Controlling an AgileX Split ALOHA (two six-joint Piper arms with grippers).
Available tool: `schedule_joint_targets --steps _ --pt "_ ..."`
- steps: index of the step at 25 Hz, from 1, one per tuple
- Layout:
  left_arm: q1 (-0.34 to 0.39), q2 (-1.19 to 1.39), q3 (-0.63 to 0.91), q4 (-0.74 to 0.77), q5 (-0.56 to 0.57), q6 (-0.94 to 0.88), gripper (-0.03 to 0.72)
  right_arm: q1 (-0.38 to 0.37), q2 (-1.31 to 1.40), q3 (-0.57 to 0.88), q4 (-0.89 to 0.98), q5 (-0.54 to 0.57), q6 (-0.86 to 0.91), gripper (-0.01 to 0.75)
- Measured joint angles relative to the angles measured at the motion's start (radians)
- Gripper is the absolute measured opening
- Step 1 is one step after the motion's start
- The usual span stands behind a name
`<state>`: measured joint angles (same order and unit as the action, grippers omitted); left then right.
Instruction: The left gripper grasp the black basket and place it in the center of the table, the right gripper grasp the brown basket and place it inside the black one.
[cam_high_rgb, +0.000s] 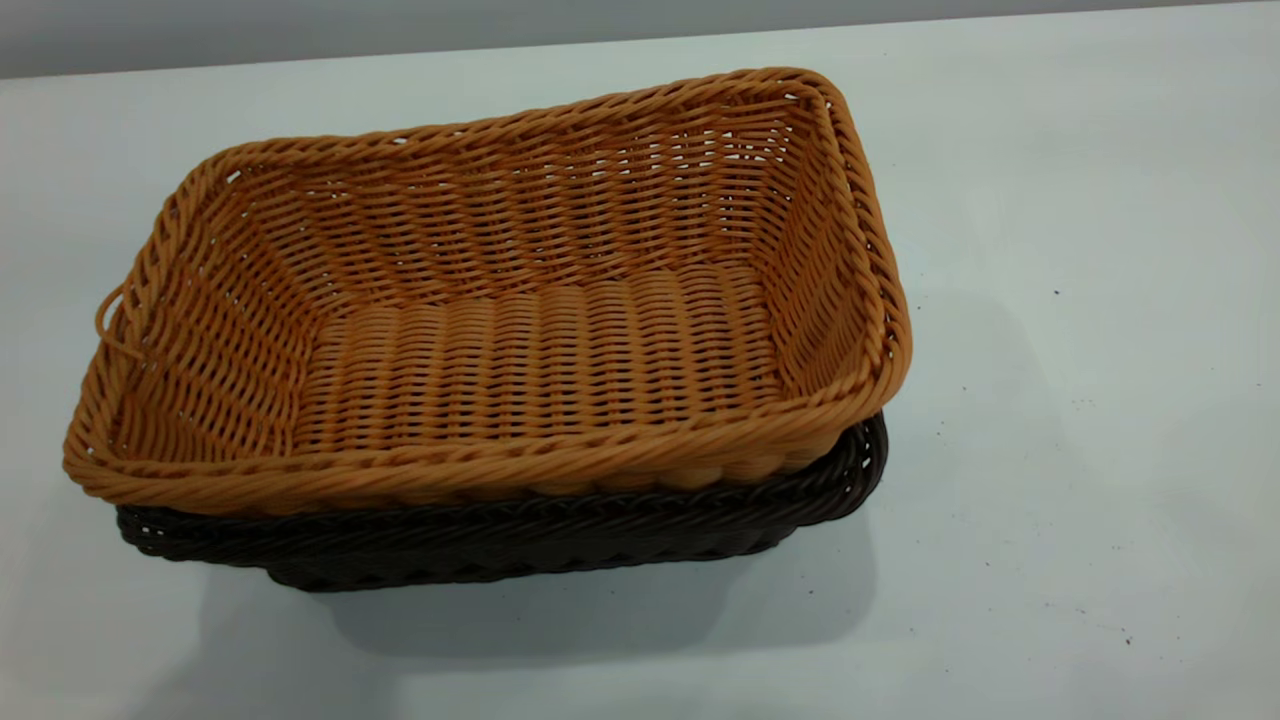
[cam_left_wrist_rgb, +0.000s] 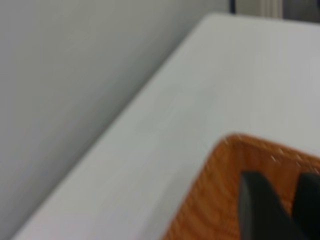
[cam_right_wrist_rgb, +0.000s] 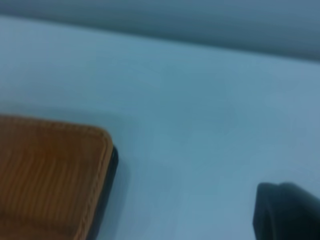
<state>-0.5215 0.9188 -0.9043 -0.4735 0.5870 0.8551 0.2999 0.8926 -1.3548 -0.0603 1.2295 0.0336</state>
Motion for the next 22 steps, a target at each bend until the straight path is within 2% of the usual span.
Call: schedule_joint_targets --steps 4,7,14,22 --pt "0.000 -0.033 0.000 0.056 0.055 -0.093 0.039 0.000 -0.112 0.000 -0.001 -0.001 -0.001 0.001" --pt "0.000 -0.075 0.000 0.105 0.096 -0.143 0.006 0.000 -0.188 0.001 -0.002 -0.002 -0.010 0.001" --pt "0.000 -0.228 0.000 0.204 0.239 -0.291 0.000 0.000 -0.363 0.030 0.004 -0.007 -0.061 0.001" --pt "0.000 -0.466 0.002 0.358 0.472 -0.500 -0.001 0.000 -0.620 0.268 0.113 -0.007 -0.056 0.000"
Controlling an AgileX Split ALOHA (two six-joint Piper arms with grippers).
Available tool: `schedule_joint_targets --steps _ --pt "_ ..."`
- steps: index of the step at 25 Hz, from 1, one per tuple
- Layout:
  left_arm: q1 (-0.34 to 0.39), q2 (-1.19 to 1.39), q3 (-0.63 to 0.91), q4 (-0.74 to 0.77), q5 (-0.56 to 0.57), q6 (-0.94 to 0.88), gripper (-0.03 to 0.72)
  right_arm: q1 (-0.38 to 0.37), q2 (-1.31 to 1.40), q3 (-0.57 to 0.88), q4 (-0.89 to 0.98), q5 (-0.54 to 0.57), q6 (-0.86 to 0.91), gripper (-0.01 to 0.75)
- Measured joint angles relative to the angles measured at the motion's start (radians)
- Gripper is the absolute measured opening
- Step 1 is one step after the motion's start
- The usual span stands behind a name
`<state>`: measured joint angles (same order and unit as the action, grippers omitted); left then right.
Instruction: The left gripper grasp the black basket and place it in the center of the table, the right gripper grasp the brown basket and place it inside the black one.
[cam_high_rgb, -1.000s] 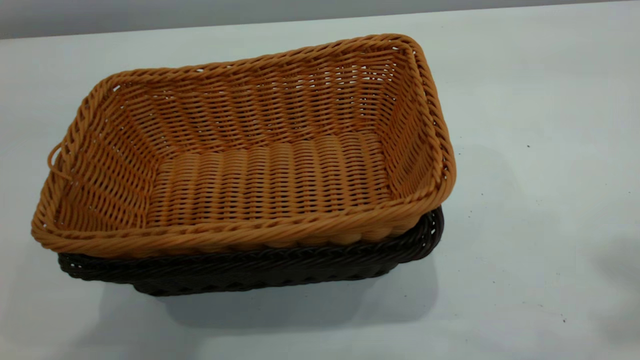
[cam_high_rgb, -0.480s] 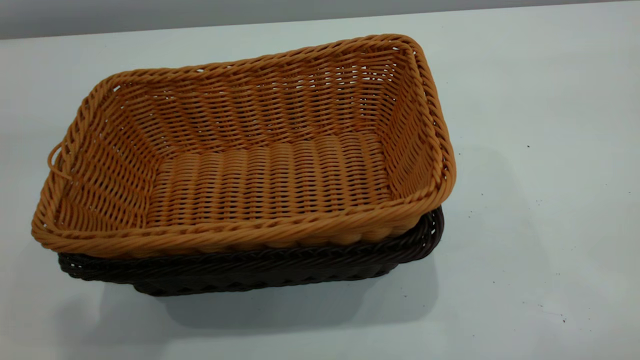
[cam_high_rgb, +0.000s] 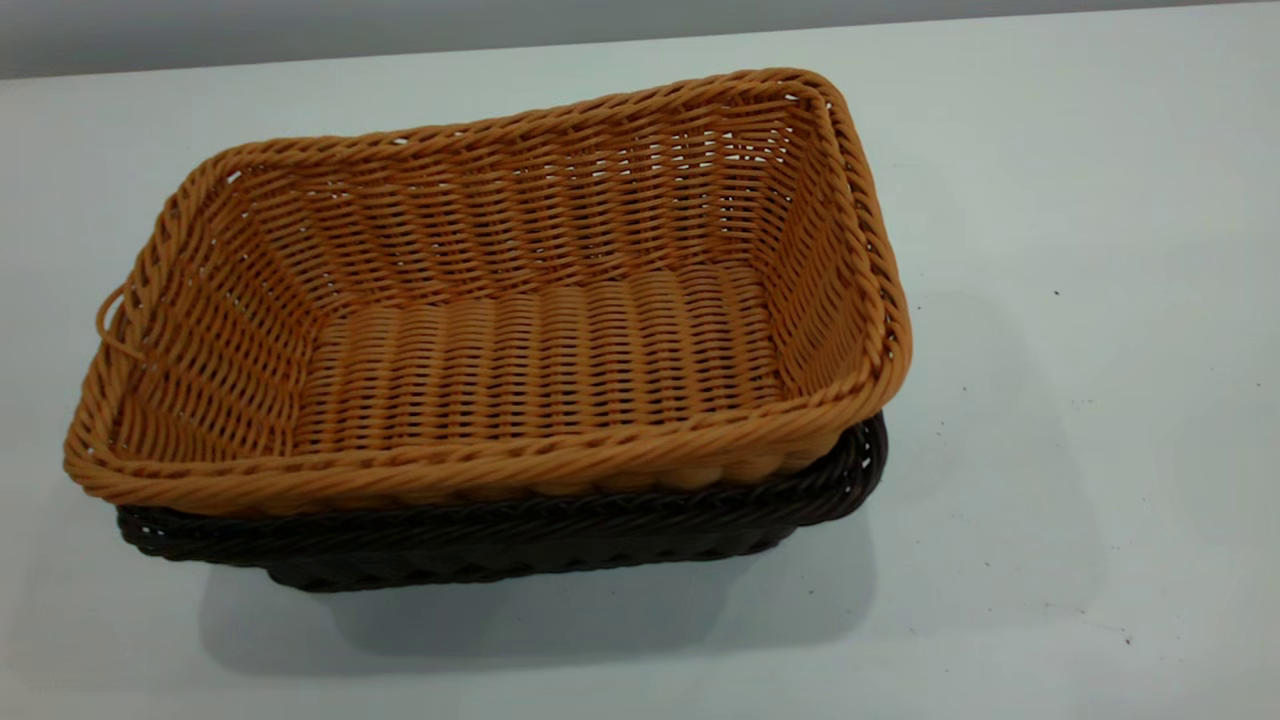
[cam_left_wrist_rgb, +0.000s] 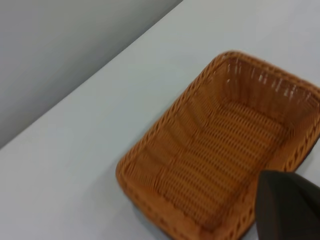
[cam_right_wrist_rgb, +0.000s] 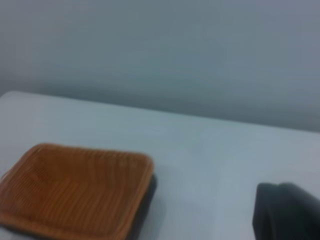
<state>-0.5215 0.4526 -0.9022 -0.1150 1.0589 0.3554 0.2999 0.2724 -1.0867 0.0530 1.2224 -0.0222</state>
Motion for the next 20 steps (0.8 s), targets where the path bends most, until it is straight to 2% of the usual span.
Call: schedule_joint_targets --steps 2,6,9,12,20 --pt "0.000 -0.058 0.013 0.016 0.045 -0.020 -0.001 0.000 -0.068 0.080 -0.007 -0.006 0.000 0.000" --pt "0.000 -0.166 0.065 0.019 0.126 -0.046 -0.001 0.000 -0.180 0.265 0.017 -0.102 0.014 0.000" --pt "0.000 -0.225 0.111 0.021 0.134 -0.098 -0.001 0.000 -0.256 0.393 0.037 -0.157 0.039 0.000" --pt "0.000 -0.261 0.155 0.023 0.140 -0.124 -0.001 0.000 -0.274 0.501 0.036 -0.154 0.067 0.000" --pt "0.000 -0.318 0.280 0.067 0.159 -0.184 -0.001 0.000 -0.272 0.603 0.034 -0.168 0.062 0.000"
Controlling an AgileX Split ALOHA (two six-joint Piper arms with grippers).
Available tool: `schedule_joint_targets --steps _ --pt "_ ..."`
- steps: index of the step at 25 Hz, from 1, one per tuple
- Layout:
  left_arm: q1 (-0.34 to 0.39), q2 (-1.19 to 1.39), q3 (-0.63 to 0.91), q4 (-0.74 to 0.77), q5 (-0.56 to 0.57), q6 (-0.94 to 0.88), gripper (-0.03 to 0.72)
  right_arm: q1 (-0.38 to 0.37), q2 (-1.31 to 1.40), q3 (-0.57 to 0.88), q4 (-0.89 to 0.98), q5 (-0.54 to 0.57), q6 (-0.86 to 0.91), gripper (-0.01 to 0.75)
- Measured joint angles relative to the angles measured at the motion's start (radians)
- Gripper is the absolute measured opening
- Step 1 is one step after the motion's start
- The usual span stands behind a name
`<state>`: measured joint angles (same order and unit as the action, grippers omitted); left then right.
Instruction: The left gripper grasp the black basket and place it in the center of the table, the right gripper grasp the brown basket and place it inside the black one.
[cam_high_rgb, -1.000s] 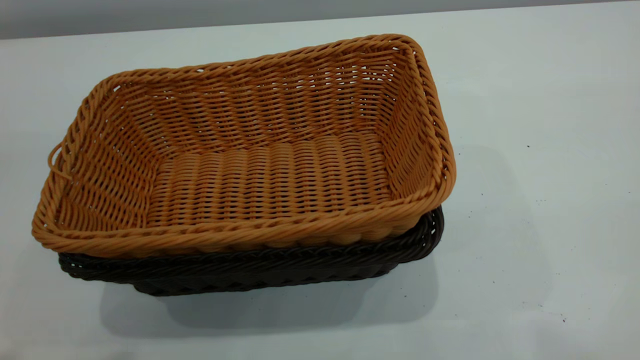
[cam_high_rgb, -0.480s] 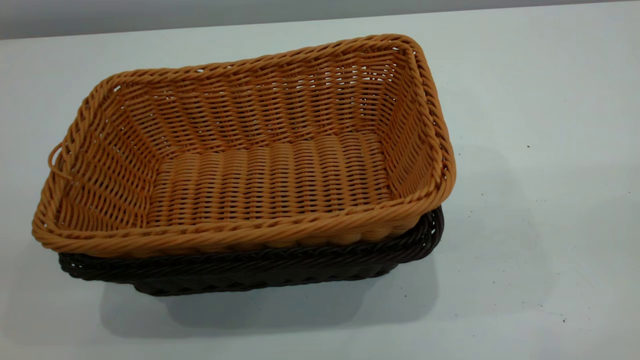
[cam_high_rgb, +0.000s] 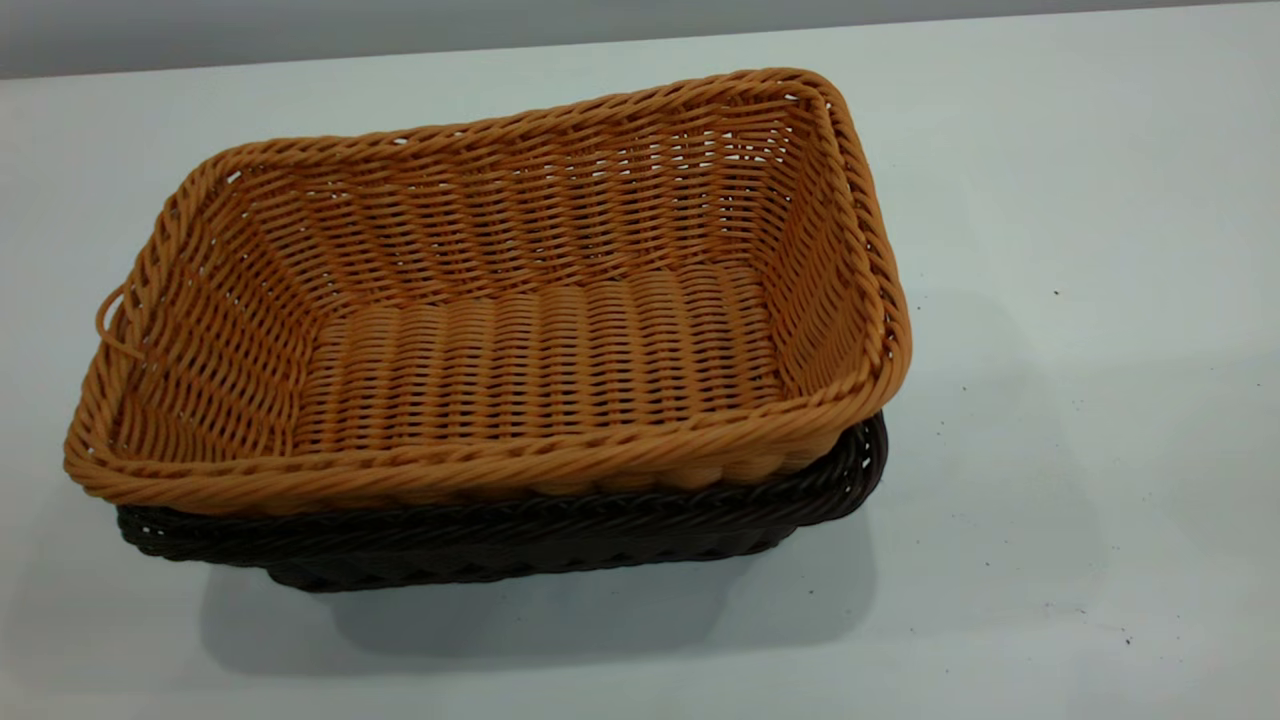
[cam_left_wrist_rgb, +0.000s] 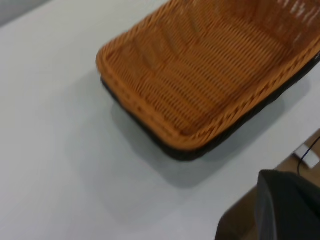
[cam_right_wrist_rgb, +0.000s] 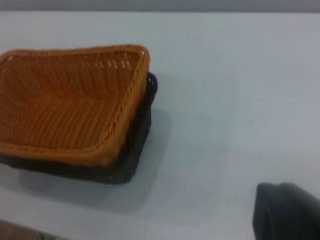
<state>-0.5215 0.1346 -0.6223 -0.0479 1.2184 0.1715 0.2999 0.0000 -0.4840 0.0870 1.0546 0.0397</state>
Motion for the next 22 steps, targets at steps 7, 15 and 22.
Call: schedule_joint_targets --steps 7,15,22 --pt "0.000 -0.037 0.122 -0.048 -0.087 -0.035 -0.001 0.000 0.000 0.000 -0.055 -0.001 -0.002 0.000" --pt "0.000 -0.080 0.173 -0.078 -0.146 -0.039 -0.001 0.000 0.000 0.000 -0.055 0.000 -0.005 0.000" --pt "0.000 -0.080 0.172 -0.076 -0.139 -0.039 -0.001 0.000 0.000 -0.001 -0.055 0.002 -0.005 0.000"
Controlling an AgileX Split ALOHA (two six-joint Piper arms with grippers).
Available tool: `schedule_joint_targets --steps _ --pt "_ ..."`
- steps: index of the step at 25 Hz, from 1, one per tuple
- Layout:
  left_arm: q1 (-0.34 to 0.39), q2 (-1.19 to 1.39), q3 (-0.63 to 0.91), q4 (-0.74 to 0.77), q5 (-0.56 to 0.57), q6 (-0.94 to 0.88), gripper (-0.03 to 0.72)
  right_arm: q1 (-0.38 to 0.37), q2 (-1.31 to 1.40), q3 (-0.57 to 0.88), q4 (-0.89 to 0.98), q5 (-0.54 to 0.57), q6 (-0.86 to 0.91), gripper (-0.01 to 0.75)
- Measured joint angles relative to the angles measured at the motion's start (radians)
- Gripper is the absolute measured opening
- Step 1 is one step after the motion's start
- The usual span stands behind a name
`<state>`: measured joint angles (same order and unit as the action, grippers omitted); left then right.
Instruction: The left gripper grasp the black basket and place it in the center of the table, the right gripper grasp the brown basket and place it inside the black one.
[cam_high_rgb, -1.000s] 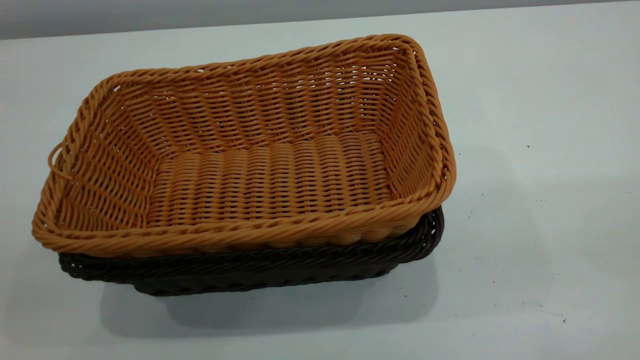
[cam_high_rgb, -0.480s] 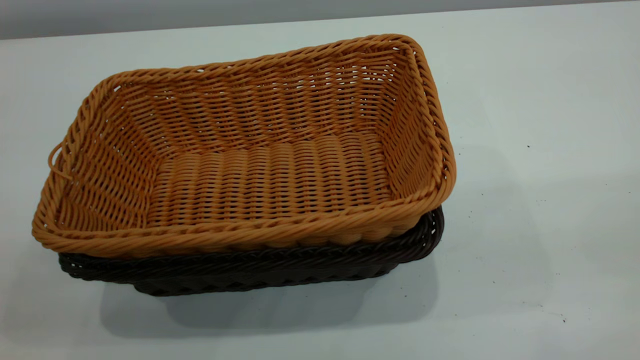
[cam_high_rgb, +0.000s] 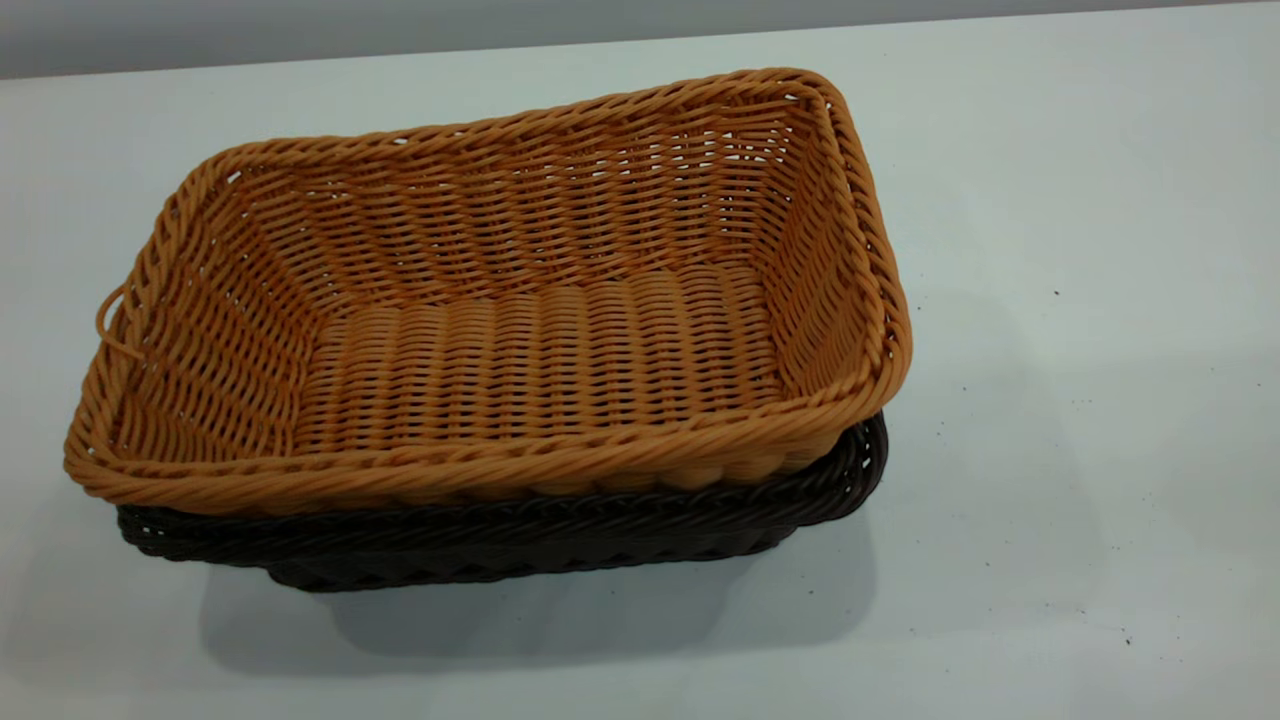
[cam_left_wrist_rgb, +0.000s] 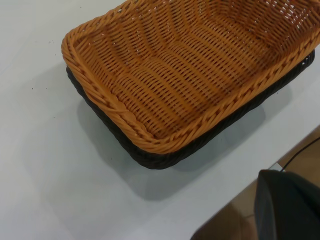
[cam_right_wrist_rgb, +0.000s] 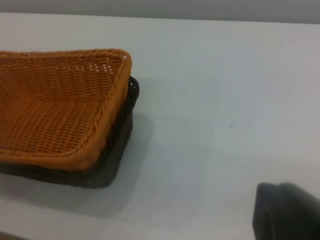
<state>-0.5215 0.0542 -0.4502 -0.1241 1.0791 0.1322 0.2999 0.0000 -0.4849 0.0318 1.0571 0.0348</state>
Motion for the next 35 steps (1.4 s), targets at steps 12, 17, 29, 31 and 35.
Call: schedule_joint_targets --steps 12,17,29,31,35 --pt "0.000 0.000 -0.001 0.001 0.000 -0.001 -0.001 -0.228 0.000 0.000 0.008 0.000 0.001 0.000" --pt "0.000 0.001 -0.001 0.001 0.000 -0.001 -0.001 -0.422 0.000 0.000 0.008 0.000 0.001 0.000" --pt "0.112 0.001 -0.001 0.001 0.000 -0.001 -0.001 -0.567 0.000 0.000 0.008 0.000 0.001 0.000" --pt "0.167 0.001 -0.001 0.001 0.000 -0.001 -0.001 -0.563 0.000 0.000 0.008 0.000 0.001 0.000" --pt "0.285 0.001 -0.001 0.001 0.000 -0.001 -0.001 -0.557 0.000 0.000 0.010 -0.001 0.001 0.000"
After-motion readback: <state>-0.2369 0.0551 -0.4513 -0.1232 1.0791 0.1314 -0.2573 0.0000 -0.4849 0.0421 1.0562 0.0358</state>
